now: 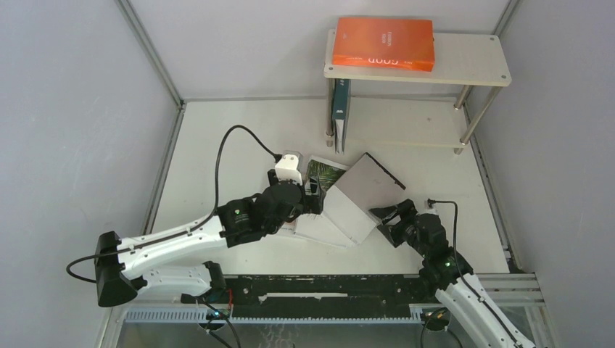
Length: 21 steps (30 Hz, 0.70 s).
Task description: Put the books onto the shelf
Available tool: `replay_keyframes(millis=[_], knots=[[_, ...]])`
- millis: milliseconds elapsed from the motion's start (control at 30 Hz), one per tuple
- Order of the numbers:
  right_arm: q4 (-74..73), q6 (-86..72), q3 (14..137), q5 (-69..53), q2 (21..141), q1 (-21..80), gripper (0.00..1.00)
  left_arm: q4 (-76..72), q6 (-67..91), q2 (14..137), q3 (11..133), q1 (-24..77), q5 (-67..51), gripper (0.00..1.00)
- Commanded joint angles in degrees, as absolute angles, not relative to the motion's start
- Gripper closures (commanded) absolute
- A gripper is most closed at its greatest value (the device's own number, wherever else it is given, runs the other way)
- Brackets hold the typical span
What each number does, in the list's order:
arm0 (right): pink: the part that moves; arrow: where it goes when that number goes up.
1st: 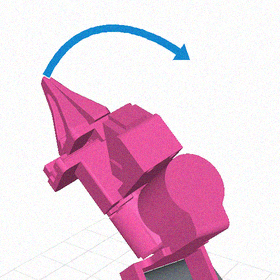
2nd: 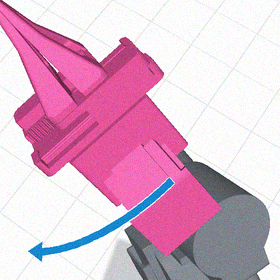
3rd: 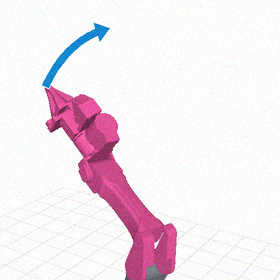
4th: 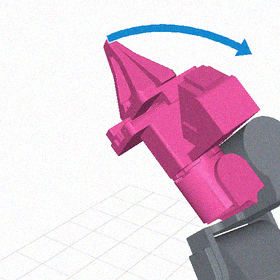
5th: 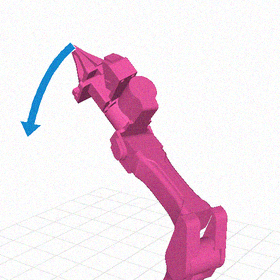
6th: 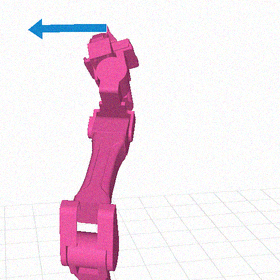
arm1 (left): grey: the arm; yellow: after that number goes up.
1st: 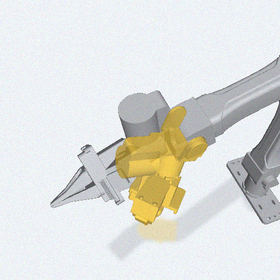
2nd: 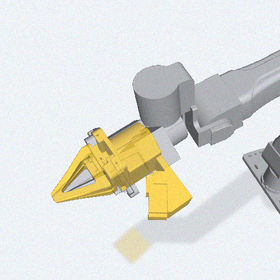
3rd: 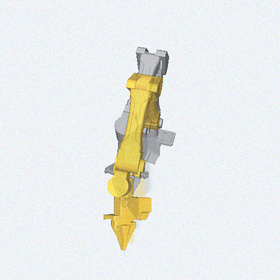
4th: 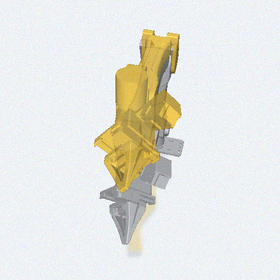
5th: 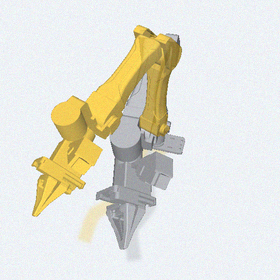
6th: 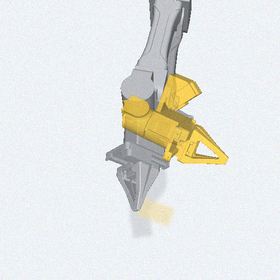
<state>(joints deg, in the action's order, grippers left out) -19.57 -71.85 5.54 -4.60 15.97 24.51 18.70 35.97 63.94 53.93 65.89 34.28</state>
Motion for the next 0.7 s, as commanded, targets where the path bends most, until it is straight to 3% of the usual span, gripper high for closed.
replay_keyframes(millis=[0, 200, 400, 667], knots=[[-14.27, -75.32, 0.15, -3.41, 15.46, 24.92, 0.13, 18.27, 34.32, 62.67, 53.98, 66.18, 34.80, 0.12], [-14.87, -75.67, -0.30, -2.62, 19.25, 24.87, 0.11, 18.04, 32.85, 64.42, 55.45, 66.18, 34.57, 0.11], [-25.52, -75.67, 8.84, -0.02, 25.24, 26.21, 0.11, 18.17, 32.45, 65.21, 57.25, 66.10, 34.27, 0.10], [-20.45, -77.27, 10.90, -0.78, 32.24, 25.81, 0.12, 17.12, 32.00, 64.65, 57.87, 65.85, 34.52, 0.09]])
